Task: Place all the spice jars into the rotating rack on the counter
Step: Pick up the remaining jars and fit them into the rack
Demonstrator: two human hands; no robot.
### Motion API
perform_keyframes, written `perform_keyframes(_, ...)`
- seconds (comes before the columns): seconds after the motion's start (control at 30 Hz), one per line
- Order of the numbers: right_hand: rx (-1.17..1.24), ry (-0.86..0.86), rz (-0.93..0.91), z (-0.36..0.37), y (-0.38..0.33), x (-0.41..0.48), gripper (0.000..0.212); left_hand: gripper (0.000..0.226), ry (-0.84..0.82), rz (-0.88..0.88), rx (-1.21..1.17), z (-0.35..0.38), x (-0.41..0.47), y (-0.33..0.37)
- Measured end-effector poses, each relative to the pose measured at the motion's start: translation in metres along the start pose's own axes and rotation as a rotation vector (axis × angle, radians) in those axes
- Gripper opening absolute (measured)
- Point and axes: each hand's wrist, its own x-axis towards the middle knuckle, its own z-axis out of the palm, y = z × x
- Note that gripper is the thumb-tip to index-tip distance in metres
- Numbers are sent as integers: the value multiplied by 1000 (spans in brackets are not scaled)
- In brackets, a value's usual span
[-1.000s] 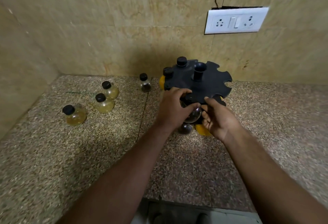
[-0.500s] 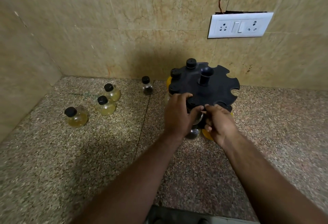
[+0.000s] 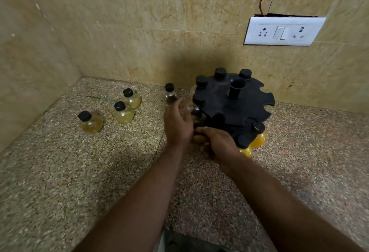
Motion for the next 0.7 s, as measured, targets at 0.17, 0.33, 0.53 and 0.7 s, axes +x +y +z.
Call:
perform_keyframes(0.17, -234, -20, -40, 4, 11, 15, 26, 40, -57, -92, 16, -6, 2, -32)
perform_keyframes(0.33, -511, -68, -51, 33, 35, 51, 18, 40, -147, -179, 70, -17, 11, -68)
perform_keyframes(0.53, -771, -87, -87, 79, 44, 97, 39, 52, -206, -226, 126, -26, 65, -102)
perform_keyframes(0.7, -958, -83, -172, 119, 36, 140, 70, 59, -311, -171, 103, -20, 121, -114)
